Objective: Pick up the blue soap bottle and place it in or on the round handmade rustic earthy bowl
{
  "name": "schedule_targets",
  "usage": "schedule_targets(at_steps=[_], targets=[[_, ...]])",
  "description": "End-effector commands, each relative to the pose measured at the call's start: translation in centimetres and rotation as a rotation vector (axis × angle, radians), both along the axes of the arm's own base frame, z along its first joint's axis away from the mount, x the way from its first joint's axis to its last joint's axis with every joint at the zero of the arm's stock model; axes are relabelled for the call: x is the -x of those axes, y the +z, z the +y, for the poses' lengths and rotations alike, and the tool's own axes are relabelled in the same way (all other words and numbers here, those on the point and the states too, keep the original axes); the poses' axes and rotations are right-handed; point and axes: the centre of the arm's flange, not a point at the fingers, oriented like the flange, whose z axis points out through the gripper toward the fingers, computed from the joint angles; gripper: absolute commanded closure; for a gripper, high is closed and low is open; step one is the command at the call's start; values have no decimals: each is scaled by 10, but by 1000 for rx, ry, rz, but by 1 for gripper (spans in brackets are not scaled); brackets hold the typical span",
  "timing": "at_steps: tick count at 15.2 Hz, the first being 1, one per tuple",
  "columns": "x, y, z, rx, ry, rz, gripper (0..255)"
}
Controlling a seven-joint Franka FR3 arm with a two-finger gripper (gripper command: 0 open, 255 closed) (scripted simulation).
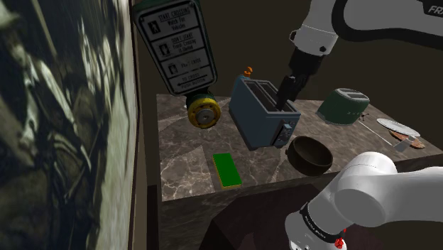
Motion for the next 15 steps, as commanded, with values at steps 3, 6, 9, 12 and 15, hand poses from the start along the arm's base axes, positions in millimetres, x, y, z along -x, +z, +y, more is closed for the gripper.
schedule_targets(at_steps=[3,6,9,12,15], targets=[[-20,-4,-16,-4,-7,-9,0],[-50,-10,-40,-10,-18,-22,0],[-79,-15,-64,-15,-29,-36,0],[-108,-20,-88,-21,-39,-49,0],[-138,-25,-113,-27,-50,-63,0]])
